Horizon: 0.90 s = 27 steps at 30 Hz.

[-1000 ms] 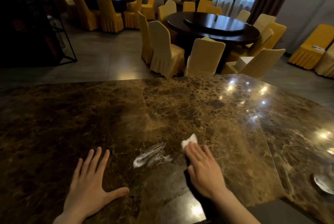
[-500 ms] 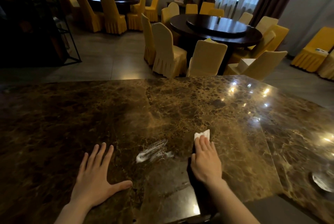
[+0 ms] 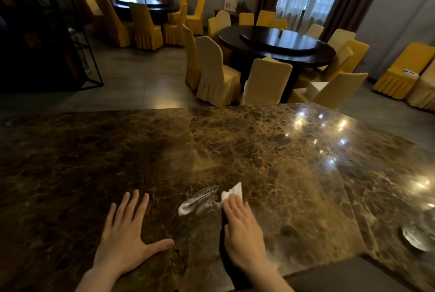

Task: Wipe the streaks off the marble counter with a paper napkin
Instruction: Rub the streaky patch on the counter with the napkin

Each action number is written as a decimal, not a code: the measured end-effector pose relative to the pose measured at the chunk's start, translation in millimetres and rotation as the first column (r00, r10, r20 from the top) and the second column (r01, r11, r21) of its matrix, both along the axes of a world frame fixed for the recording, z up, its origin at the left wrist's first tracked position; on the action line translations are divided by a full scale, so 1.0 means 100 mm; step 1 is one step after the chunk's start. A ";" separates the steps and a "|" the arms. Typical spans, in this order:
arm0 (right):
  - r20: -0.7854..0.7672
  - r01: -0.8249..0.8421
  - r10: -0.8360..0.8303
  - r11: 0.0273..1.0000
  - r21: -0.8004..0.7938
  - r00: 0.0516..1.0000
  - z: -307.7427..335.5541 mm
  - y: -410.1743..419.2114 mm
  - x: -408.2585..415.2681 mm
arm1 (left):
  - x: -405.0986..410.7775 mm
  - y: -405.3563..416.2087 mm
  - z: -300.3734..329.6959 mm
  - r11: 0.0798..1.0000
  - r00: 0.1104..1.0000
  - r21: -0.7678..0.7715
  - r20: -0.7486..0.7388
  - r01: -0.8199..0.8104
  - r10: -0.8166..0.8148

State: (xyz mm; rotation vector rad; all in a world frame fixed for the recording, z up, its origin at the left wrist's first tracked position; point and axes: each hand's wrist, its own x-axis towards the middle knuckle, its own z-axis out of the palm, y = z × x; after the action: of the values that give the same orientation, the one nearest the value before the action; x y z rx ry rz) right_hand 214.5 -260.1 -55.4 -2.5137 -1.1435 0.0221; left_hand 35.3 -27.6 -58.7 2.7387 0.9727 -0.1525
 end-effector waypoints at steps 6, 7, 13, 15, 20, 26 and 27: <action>0.034 0.195 -0.195 0.981 -0.001 0.980 0.12 -0.40 0.61 | -0.02 0.00 -0.01 1.000 1.000 -0.009 0.026 0.004 -0.004; 0.031 0.242 -0.242 0.970 -0.006 0.970 0.15 -0.35 0.61 | -0.02 0.01 -0.02 1.000 1.000 -0.007 0.031 0.002 -0.002; -0.006 0.010 -0.010 0.999 0.053 1.000 0.23 -0.12 -0.04 | -0.02 0.03 -0.07 1.000 0.999 -0.004 0.051 -0.006 0.006; -0.043 0.133 -0.128 0.983 0.126 0.991 0.30 -0.16 0.12 | -0.01 0.03 -0.08 1.000 0.999 0.009 0.053 -0.005 0.005; -0.090 0.131 -0.115 0.971 0.198 0.989 0.38 0.24 0.08 | -0.03 0.03 -0.09 1.000 0.999 0.025 0.032 0.001 -0.002; 0.089 -0.226 0.221 0.973 0.044 0.971 0.10 0.17 -0.19 | -0.05 0.05 -0.08 1.000 0.999 0.000 0.035 0.029 -0.029; 0.110 -0.265 0.259 0.963 0.046 0.960 0.10 0.10 -0.18 | -0.06 0.04 -0.08 1.000 0.999 0.009 0.027 0.028 -0.028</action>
State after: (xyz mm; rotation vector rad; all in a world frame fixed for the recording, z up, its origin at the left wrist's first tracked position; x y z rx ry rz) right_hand 196.2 -250.0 -45.0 -2.3173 -1.4897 -0.0721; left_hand 29.5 -23.5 -66.5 2.7558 0.9303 -0.1158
